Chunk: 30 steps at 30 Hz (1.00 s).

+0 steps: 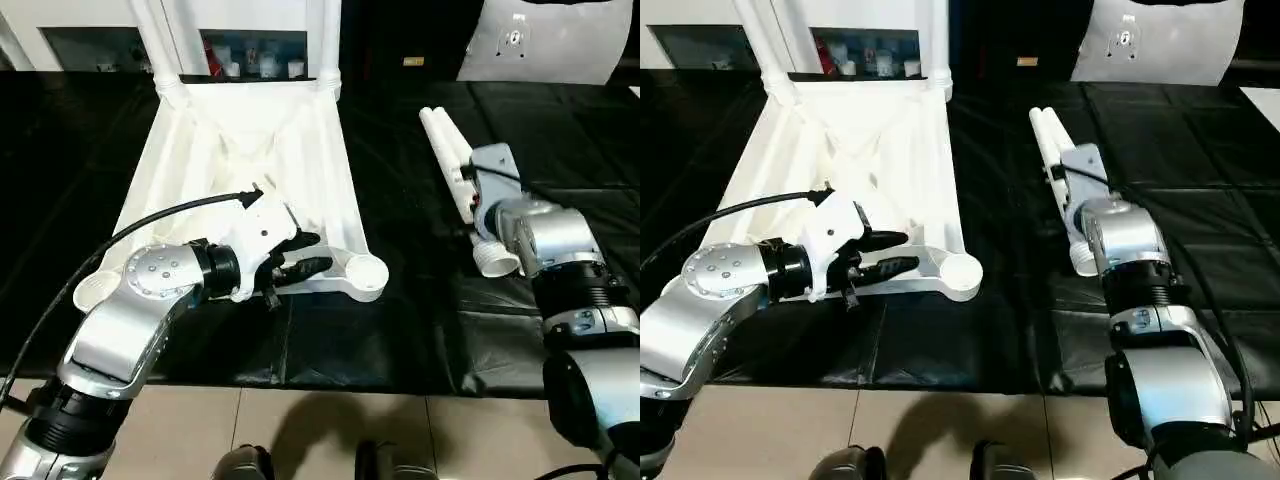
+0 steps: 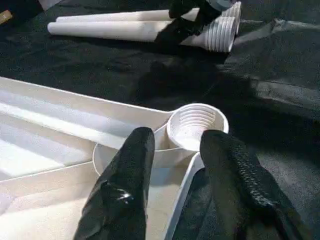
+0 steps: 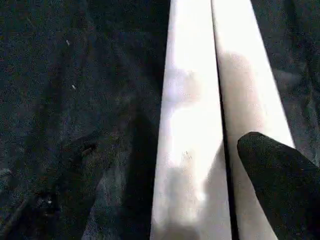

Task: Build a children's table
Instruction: Pick table leg

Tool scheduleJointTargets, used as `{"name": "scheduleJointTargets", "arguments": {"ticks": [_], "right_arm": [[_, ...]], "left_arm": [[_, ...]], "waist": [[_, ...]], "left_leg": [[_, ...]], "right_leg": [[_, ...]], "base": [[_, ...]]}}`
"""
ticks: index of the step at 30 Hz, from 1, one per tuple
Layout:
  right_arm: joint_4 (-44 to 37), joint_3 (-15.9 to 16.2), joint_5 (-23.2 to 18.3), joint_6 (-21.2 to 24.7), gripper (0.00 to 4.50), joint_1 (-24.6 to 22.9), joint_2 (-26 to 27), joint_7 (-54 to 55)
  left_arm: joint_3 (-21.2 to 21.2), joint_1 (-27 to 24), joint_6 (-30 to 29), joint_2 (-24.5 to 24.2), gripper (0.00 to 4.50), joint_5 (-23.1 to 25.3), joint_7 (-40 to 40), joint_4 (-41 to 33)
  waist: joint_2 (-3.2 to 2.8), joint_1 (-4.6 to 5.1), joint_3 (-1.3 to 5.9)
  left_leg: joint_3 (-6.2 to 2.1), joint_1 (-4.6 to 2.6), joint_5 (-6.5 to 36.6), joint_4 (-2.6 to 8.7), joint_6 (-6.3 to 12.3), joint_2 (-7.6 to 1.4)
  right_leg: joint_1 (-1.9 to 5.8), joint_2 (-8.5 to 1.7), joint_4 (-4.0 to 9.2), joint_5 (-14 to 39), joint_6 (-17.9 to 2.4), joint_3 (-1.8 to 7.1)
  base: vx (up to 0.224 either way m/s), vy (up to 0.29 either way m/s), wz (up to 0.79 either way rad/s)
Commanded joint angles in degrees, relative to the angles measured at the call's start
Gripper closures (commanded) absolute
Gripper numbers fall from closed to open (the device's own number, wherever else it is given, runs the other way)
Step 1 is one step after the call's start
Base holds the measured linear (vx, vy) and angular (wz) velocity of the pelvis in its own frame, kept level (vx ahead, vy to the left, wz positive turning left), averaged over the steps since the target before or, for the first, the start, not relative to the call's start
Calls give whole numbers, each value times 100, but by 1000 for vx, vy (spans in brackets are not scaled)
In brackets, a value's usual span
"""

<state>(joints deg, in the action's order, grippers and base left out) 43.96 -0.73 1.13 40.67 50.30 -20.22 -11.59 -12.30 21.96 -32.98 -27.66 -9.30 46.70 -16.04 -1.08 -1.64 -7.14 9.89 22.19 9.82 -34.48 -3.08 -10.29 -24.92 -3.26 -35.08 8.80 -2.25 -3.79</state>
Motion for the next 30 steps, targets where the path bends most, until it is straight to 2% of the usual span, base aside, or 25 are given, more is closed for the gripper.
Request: {"name": "scheduleJointTargets", "arguments": {"ticks": [1,2,3,8,11,12,15,19,20,21,24,26,27,30], "right_arm": [[161,-49,29,-36,0,102,7,-27],[239,-32,21,-27,0,123,7,-83],[311,-20,-14,-2,0,150,15,-179],[478,17,-196,276,0,254,56,-641],[469,93,-270,460,0,226,93,-944],[480,108,-286,466,28,217,107,-998],[480,118,-300,439,39,206,141,-1049],[403,100,-362,539,80,216,177,-1156],[403,100,-362,539,80,216,177,-1156],[341,110,-397,644,99,217,181,-1269],[282,135,-400,761,125,222,170,-1396],[278,135,-399,794,143,224,157,-1430],[279,130,-405,801,163,224,151,-1438],[272,122,-423,811,177,231,131,-1462]], "left_arm": [[-48,-14,-33,-49,234,3,8,-54],[-56,-11,-33,-53,229,3,8,-54],[-63,-13,-42,-60,204,-1,12,-65],[-86,-20,-76,-91,172,-10,21,-103],[-123,-41,-82,-81,152,-29,30,-122],[-136,-47,-80,-71,139,-32,26,-127],[-164,-51,-70,-63,120,-36,30,-132],[-171,-33,-62,-57,79,-48,35,-131],[-171,-33,-62,-57,79,-48,35,-131],[-170,-23,-54,-61,67,-50,40,-127],[-168,-12,-32,-68,35,-45,35,-108],[-174,-17,-11,-66,22,-30,22,-93],[-182,-18,-3,-65,5,-25,10,-88],[-199,-9,21,-63,0,-12,-10,-57]], "waist": [[40,15,535],[43,17,522],[44,14,521],[37,6,529],[53,5,551],[47,1,544],[43,2,539],[45,4,532],[38,0,552],[54,4,555],[46,-5,559],[63,-2,563],[60,-2,559],[62,-4,566]], "left_leg": [[-21,-67,727,294,193,-159],[-18,-64,798,294,190,-158],[-17,-69,829,293,183,-158],[-28,-67,845,292,196,-175],[-27,-68,818,284,198,-175],[-26,-66,819,284,202,-178],[-31,-76,908,288,164,-185],[-36,-86,1004,290,116,-184],[-39,-91,1008,285,99,-188],[-37,-89,1014,285,93,-189],[-40,-83,1005,280,91,-186],[-38,-80,993,279,91,-184],[-40,-82,994,281,84,-190],[-38,-77,969,276,85,-184]], "right_leg": [[429,-358,386,1227,-1158,285],[428,-360,401,1327,-1155,284],[426,-359,408,1396,-1134,284],[432,-362,394,1395,-1169,280],[442,-361,387,1389,-1186,281],[434,-368,390,1401,-1188,282],[425,-375,407,1541,-1170,278],[417,-374,424,1712,-1110,277],[422,-375,420,1704,-1107,275],[419,-372,418,1702,-1112,274],[427,-378,417,1690,-1103,278],[428,-377,415,1705,-1092,279],[420,-380,415,1724,-1084,279],[424,-380,417,1693,-1091,281]], "base": [[0,0,0],[0,0,0],[0,0,0],[0,0,0],[0,0,0],[0,0,0],[0,0,0],[0,0,0],[0,0,0],[0,0,0],[0,0,0],[0,0,0],[0,0,0],[0,0,0]]}}
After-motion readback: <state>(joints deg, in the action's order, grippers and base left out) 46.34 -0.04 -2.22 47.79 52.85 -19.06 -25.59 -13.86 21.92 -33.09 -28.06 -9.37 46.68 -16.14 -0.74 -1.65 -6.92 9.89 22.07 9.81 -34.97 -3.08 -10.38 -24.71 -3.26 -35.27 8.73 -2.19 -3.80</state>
